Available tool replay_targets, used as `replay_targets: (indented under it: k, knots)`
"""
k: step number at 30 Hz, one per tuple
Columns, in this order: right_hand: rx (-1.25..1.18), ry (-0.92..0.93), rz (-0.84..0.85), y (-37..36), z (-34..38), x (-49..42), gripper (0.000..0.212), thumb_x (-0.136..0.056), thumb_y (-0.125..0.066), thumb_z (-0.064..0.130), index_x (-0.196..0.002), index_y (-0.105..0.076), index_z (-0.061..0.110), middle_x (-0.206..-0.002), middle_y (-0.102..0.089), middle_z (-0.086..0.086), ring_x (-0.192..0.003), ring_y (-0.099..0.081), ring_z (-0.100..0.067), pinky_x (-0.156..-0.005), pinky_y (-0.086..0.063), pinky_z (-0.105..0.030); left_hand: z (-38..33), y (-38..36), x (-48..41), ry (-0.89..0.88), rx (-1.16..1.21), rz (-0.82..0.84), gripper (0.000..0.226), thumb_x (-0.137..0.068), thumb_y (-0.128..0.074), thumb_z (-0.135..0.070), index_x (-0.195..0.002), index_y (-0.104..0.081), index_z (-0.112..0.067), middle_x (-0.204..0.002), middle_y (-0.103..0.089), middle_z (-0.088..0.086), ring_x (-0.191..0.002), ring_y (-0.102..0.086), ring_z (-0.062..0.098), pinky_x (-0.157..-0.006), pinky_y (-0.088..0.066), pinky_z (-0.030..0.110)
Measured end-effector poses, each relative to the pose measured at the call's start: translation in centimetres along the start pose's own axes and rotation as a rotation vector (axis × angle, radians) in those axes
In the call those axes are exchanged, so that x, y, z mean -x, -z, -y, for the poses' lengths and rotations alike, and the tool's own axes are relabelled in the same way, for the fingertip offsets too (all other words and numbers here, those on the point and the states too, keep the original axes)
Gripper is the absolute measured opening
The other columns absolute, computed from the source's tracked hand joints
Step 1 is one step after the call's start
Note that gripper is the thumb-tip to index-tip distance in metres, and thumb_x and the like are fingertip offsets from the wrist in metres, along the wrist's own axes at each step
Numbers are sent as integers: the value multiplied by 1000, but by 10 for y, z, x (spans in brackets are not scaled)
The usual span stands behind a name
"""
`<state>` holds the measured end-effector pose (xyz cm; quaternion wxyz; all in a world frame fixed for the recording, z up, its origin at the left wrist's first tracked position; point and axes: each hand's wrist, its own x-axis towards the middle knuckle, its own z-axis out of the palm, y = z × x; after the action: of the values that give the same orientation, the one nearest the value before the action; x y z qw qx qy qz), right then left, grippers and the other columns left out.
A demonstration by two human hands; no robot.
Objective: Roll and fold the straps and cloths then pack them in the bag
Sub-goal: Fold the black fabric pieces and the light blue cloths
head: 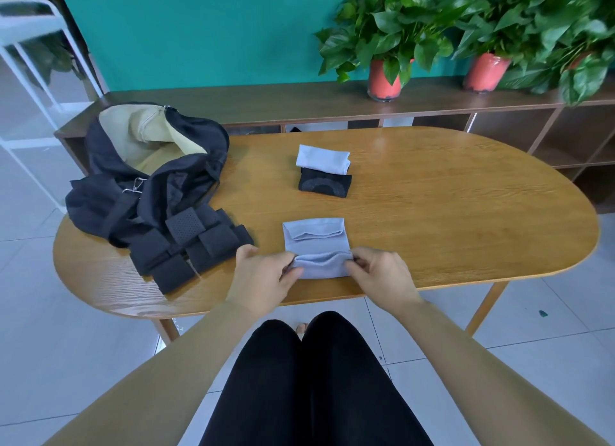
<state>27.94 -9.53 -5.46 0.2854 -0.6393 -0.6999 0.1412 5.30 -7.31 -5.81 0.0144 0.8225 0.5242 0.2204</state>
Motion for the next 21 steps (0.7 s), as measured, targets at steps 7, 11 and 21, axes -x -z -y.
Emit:
replay_targets:
  k: [7,11,21]
  knots:
    - [44,-133,-100,-17,8,-15,29,-92,-56,31,-71,-59,11,-61,-56,-3,-69,-51,-23,-65,-32,-28,-3,-10,-13,130,-51,-1,42,-92,-57,-34,-133,-50,-24,-61,-62,-5,-65,-59,18,-92,-20,31]
    - [87,-181,-153,-23,10,-17,27,-92,-55,33,-79,-65,11,-72,-63,-5,-79,-52,-22,-67,-31,-28,-3,-13,-14,169,-86,7,57,-93,-52,-37,-144,-31,-23,-64,-61,-10,-69,-59,12,-88,-17,29]
    - [157,-233,-213,-33,9,-19,17,-88,-58,33,-85,-59,17,-79,-62,3,-88,-52,-18,-60,-34,-27,-7,-14,-15,65,-117,-70,44,-81,-66,-27,-123,-52,-26,-104,-58,-6,-100,-52,20,-89,-29,38]
